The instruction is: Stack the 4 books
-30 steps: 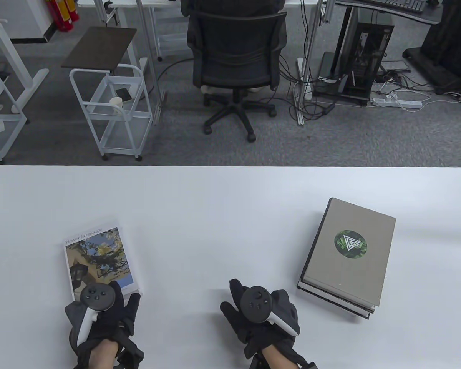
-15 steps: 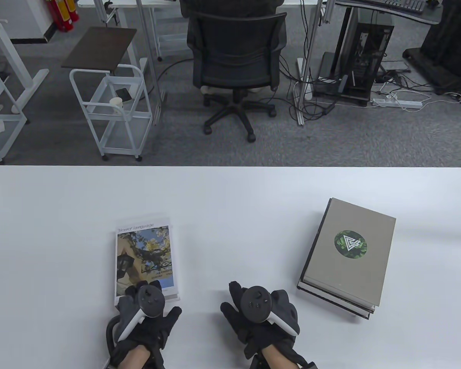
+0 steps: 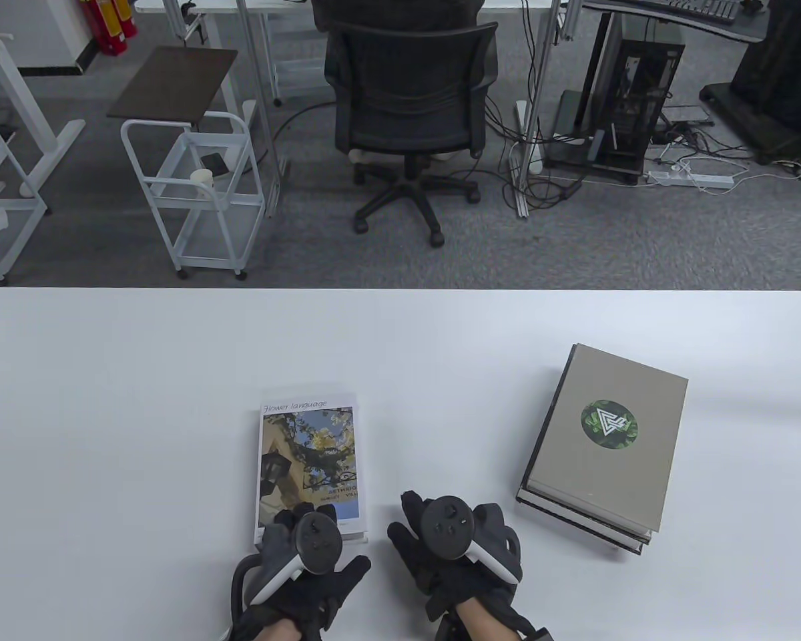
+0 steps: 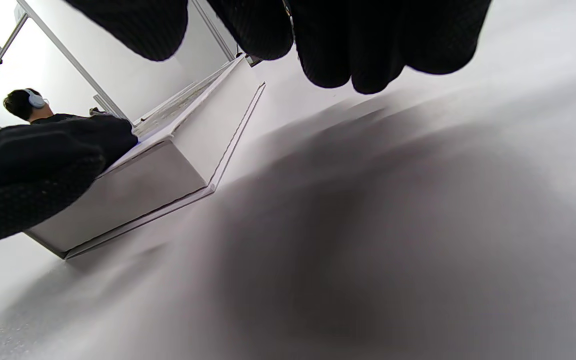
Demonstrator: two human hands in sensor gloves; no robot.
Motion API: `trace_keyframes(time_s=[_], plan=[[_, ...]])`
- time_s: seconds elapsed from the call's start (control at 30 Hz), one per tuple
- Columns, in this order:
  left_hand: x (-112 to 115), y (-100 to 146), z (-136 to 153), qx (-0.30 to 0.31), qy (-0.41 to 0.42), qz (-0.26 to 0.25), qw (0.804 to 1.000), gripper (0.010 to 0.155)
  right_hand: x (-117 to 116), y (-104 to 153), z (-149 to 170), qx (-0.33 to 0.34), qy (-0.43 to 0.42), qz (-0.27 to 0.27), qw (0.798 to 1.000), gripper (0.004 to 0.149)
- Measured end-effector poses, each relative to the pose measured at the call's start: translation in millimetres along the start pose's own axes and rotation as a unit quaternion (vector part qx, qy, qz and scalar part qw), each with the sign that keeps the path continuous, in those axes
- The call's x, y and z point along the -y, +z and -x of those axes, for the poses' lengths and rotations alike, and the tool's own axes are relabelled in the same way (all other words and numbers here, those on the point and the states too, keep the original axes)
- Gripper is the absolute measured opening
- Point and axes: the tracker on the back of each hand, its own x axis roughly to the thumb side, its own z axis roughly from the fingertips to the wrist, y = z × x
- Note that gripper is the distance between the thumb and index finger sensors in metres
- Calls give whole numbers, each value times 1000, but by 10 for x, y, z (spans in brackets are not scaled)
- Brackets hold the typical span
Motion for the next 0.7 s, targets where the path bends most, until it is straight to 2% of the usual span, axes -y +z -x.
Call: trace_keyframes(time_s=[0.5,0.53,0.6,0.7], plan=[[29,224,-285,105,58,93,988,85,5,-7,61,-19,9,2,1000,63],[-5,235,-276,114,70,83,987,84,9,-5,65,-21,10,4,1000,63],[-139,273,-223,150,98,4,984,82,20,1,72,-27,15,12,999,62],[-415,345,-54,158,102,-112,976,78,33,9,68,-34,37,29,998,63]])
